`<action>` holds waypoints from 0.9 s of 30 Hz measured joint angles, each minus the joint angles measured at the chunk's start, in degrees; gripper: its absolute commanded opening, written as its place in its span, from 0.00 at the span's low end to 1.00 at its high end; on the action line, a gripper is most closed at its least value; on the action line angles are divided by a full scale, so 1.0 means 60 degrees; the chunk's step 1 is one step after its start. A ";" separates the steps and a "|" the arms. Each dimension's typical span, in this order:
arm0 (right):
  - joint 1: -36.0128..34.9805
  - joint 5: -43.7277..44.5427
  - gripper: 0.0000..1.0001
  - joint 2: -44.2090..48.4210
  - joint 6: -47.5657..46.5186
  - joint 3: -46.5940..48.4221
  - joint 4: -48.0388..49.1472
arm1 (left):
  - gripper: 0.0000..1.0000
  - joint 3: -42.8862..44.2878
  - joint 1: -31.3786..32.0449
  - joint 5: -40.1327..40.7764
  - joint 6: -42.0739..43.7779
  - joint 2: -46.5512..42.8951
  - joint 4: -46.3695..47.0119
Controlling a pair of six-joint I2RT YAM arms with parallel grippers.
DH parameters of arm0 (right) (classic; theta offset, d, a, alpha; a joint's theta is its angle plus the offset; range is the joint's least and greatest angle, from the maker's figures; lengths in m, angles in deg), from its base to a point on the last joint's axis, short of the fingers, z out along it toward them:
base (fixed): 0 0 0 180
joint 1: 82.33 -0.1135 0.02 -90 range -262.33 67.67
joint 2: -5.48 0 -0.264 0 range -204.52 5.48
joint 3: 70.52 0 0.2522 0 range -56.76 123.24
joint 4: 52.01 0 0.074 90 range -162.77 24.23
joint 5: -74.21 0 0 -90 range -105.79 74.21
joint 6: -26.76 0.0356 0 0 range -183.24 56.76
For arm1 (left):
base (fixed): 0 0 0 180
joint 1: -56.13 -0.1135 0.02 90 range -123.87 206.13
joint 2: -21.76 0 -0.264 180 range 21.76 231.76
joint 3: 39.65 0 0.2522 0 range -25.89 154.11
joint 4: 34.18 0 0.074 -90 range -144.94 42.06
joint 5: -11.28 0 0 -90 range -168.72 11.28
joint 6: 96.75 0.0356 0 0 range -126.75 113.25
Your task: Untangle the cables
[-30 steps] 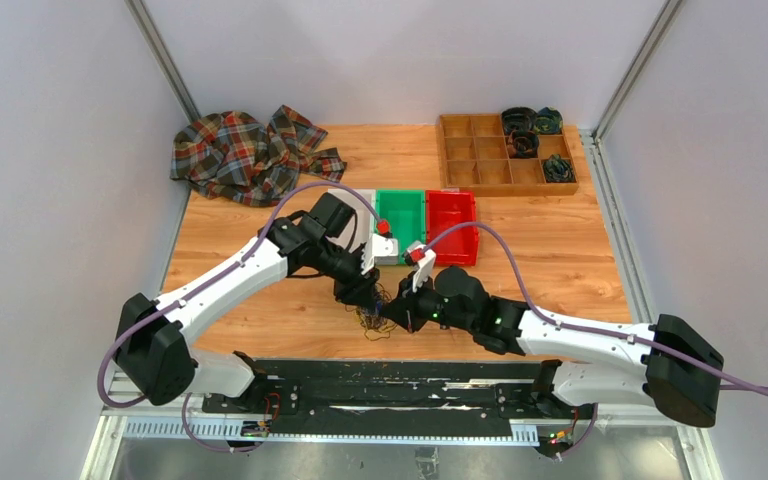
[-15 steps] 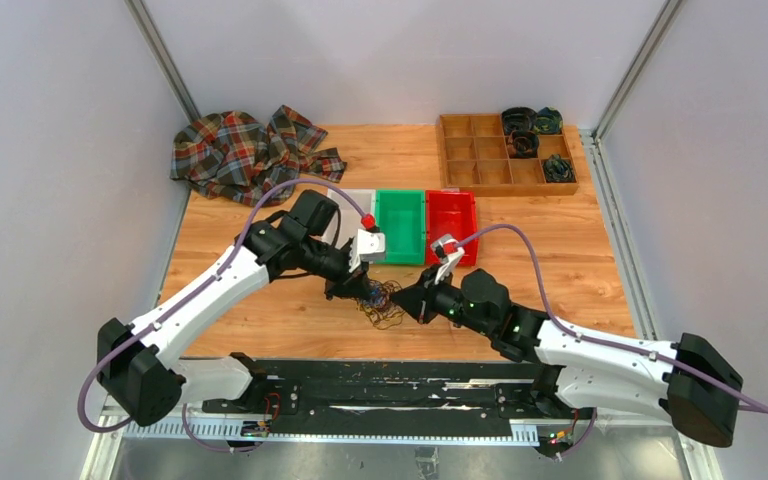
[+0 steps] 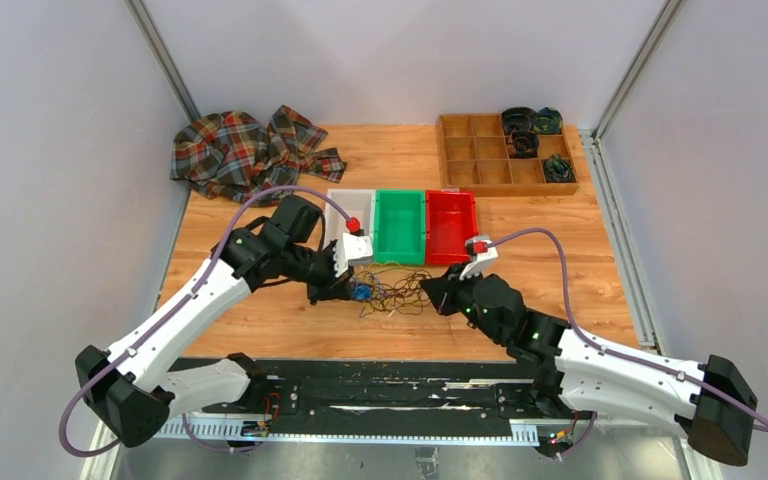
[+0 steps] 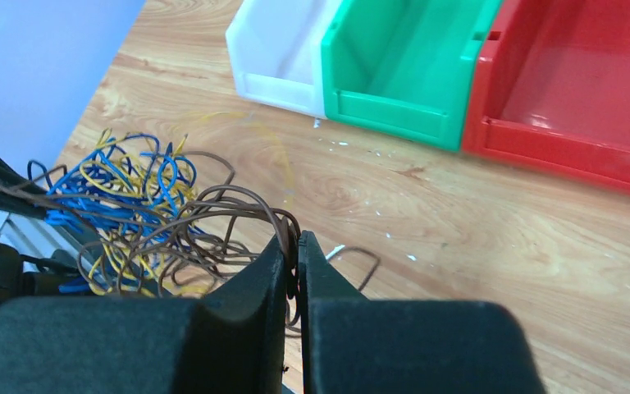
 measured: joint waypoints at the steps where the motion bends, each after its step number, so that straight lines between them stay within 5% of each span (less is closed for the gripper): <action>1: 0.0000 0.0113 0.03 0.0066 0.0004 0.0004 -0.0142 | 0.01 0.0000 0.0004 0.0437 0.0127 -0.0066 -0.0044; 18: 0.0004 0.1869 0.01 0.1024 0.0474 0.0251 -0.3300 | 0.02 -0.1596 -0.0022 0.3792 0.1912 -0.1392 -0.0237; 19: 0.0066 0.2007 0.01 0.1195 0.0390 0.0211 -0.3504 | 0.15 -0.1767 -0.0080 0.3952 0.1953 -0.1417 -0.0412; 20: 0.0109 0.2055 0.01 0.1337 0.0288 0.0146 -0.3526 | 0.38 -0.1967 -0.0153 0.4127 0.1974 -0.1439 -0.0561; 22: 0.0157 0.1887 0.01 0.1523 0.0029 0.0007 -0.3286 | 0.62 -0.2215 -0.0229 0.4200 0.1974 -0.1439 -0.0754; 27: 0.0160 0.0419 0.04 0.0980 -0.0415 -0.0004 -0.2004 | 0.74 -0.2007 -0.0237 0.3566 0.1716 -0.1421 -0.0896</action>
